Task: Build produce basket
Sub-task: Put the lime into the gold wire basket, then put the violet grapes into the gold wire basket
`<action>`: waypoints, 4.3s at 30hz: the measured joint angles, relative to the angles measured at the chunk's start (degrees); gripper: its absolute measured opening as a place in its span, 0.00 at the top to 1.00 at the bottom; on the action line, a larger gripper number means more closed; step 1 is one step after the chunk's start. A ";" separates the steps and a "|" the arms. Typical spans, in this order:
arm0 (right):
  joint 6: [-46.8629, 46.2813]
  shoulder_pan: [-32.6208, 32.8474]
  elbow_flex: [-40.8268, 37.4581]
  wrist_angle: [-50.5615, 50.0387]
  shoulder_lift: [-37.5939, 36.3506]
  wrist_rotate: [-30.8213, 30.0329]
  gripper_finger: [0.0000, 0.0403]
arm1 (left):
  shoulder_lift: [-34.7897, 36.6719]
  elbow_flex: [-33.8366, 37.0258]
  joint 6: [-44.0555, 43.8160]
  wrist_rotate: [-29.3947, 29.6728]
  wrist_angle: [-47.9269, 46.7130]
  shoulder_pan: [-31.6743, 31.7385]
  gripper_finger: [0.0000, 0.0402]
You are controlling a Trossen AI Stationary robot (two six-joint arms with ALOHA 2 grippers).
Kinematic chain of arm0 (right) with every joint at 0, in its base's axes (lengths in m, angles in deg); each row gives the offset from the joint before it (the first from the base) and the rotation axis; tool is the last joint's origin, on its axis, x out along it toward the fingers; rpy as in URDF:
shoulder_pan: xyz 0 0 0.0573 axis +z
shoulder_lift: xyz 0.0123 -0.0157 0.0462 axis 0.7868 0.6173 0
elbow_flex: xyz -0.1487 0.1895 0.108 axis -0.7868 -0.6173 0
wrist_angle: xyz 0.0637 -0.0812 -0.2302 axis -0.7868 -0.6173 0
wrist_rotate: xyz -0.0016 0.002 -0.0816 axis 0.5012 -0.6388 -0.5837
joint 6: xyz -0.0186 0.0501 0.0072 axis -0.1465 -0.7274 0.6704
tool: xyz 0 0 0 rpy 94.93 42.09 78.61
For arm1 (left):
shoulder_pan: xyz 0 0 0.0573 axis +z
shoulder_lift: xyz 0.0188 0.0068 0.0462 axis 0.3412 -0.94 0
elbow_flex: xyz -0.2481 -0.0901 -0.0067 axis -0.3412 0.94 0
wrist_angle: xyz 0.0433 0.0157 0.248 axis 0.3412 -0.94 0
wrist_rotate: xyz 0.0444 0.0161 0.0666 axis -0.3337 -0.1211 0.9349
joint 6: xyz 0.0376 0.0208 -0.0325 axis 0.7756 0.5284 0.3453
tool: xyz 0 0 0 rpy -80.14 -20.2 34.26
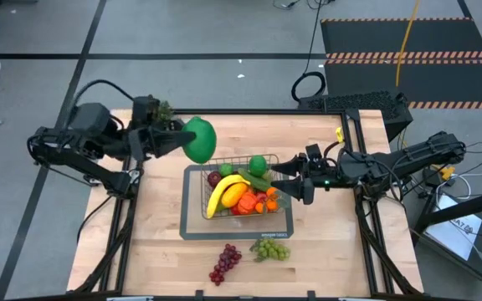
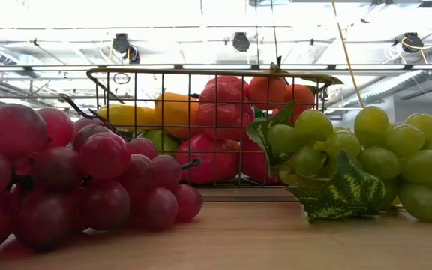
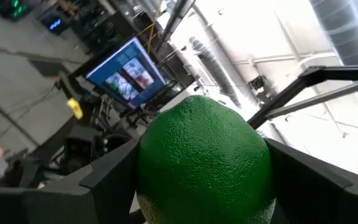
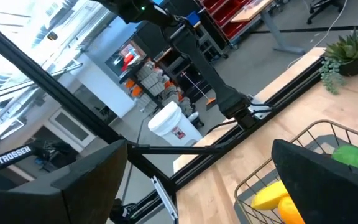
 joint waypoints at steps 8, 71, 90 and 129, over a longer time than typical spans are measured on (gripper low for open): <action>4.10 0.01 0.00 0.74 -0.04 2.87 0.02 | -2.23 0.00 3.23 1.40 0.62 -0.74 0.21; 3.94 -3.92 0.00 -3.29 -7.23 5.44 0.03 | -23.54 -0.02 24.82 -1.62 -38.03 0.75 0.04; 1.93 6.56 0.00 -12.91 -7.23 10.40 0.03 | -37.29 0.02 21.22 4.14 -35.40 -22.04 0.04; -0.61 13.16 0.00 -14.23 -7.23 13.11 0.03 | -48.56 0.22 23.79 -7.34 -28.34 -14.44 0.45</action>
